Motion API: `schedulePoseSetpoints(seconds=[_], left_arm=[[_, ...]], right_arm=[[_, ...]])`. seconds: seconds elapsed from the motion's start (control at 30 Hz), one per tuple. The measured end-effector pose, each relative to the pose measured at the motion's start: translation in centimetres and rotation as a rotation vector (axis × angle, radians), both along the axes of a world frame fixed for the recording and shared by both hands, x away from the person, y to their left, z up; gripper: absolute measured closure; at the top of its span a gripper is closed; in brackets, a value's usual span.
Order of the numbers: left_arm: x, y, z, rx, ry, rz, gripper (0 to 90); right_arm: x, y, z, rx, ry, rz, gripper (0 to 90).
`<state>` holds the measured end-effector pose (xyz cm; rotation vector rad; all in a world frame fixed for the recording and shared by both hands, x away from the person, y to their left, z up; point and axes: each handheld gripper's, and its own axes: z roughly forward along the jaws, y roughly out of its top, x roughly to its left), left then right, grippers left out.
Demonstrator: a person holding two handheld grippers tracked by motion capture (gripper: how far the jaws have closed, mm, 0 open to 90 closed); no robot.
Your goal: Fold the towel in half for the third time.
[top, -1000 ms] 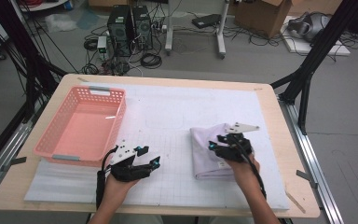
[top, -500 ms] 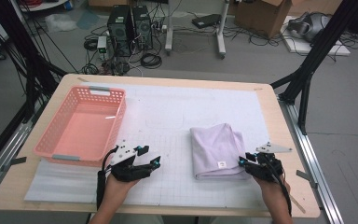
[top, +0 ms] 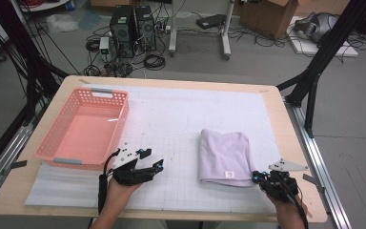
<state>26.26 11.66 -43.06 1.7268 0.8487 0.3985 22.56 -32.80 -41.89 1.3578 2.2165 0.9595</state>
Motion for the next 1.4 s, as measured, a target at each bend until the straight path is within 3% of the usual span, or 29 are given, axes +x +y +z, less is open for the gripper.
schedulePoseSetpoints(seconds=[0.03, 0.1, 0.13, 0.2, 0.33, 0.4, 0.43, 0.6, 0.67, 0.7, 0.77, 0.87, 0.93, 1.0, 1.03, 1.07, 1.1, 1.13, 1.2, 1.33, 1.37, 1.4], left_arm=[[0.0, -0.1, 0.0, 0.0, 0.001, 0.001, 37.6], [0.0, -0.1, -0.1, 0.0, 0.001, -0.001, 37.5], [0.0, -0.2, -0.1, 0.003, -0.001, -0.006, 37.5], [0.0, -0.2, -0.1, 0.001, -0.004, -0.007, 37.4], [0.1, -0.2, -0.1, 0.001, -0.004, -0.01, 37.3], [0.1, -0.2, -0.2, 0.002, 0.0, -0.009, 37.3], [0.1, -0.2, -0.2, 0.002, 0.001, -0.01, 37.3], [0.1, -0.1, -0.3, -0.001, 0.002, -0.007, 37.3], [0.1, -0.1, -0.3, 0.002, 0.004, -0.008, 37.3], [0.1, -0.1, -0.3, 0.002, 0.004, -0.009, 37.3], [0.1, -0.2, -0.3, 0.009, 0.003, -0.011, 37.3], [0.1, -0.2, -0.3, 0.005, 0.005, -0.01, 37.3], [0.1, -0.2, -0.3, 0.005, 0.004, -0.007, 37.3], [0.1, -0.1, -0.2, 0.002, 0.002, -0.006, 37.3], [0.1, 0.0, -0.3, 0.003, 0.003, -0.005, 37.3], [0.1, -0.1, -0.3, 0.003, 0.004, -0.002, 37.3], [0.1, -0.1, -0.3, 0.003, 0.006, -0.003, 37.3], [0.2, -0.1, -0.3, 0.004, 0.004, -0.005, 37.3], [0.1, -0.2, -0.3, 0.005, 0.006, -0.007, 37.3], [0.1, -0.2, -0.3, 0.006, 0.009, -0.008, 37.3], [0.1, -0.2, -0.3, 0.006, 0.009, -0.008, 37.3], [0.1, -0.2, -0.3, 0.006, 0.01, -0.009, 37.3]], right_arm=[[-0.1, 0.1, 0.1, 0.003, 0.003, -0.004, 82.0], [0.3, -0.1, 0.5, 0.026, -0.053, -0.022, 67.8], [0.8, -0.4, 1.0, 0.048, -0.086, -0.04, 64.9], [2.0, -0.7, 1.4, 0.046, -0.119, -0.053, 62.7], [6.4, -0.9, 1.3, 0.06, -0.113, -0.089, 58.6], [7.1, -0.7, 1.2, 0.075, -0.11, -0.1, 58.7], [9.1, -0.2, 0.8, 0.097, -0.1, -0.098, 62.3], [11.8, 1.3, 0.0, 0.071, -0.054, -0.103, 72.0], [12.3, 1.4, -0.5, 0.038, -0.024, -0.105, 86.9], [12.4, 1.5, -0.7, 0.003, -0.022, -0.099, 87.7], [12.3, 1.1, -0.7, -0.008, -0.03, -0.087, 88.1], [11.9, 0.5, -0.3, -0.005, -0.052, -0.115, 88.2], [11.6, 0.1, -0.1, -0.029, -0.06, -0.147, 88.2], [11.6, -0.3, -0.3, -0.031, -0.043, -0.157, 87.3], [11.6, -0.4, -0.4, -0.023, -0.032, -0.164, 81.3], [11.6, -0.4, -0.2, -0.014, -0.05, -0.179, 66.3], [11.4, -0.4, 0.0, 0.014, -0.075, -0.197, 63.2], [11.3, -0.4, 0.3, 0.06, -0.099, -0.187, 63.5], [11.4, -0.2, 0.8, 0.086, -0.117, -0.154, 64.8], [12.5, 0.7, 0.6, 0.098, -0.069, -0.098, 65.0], [12.9, 1.0, 0.4, 0.091, -0.054, -0.089, 68.9], [13.2, 1.2, 0.0, 0.09, -0.025, -0.077, 78.9]])
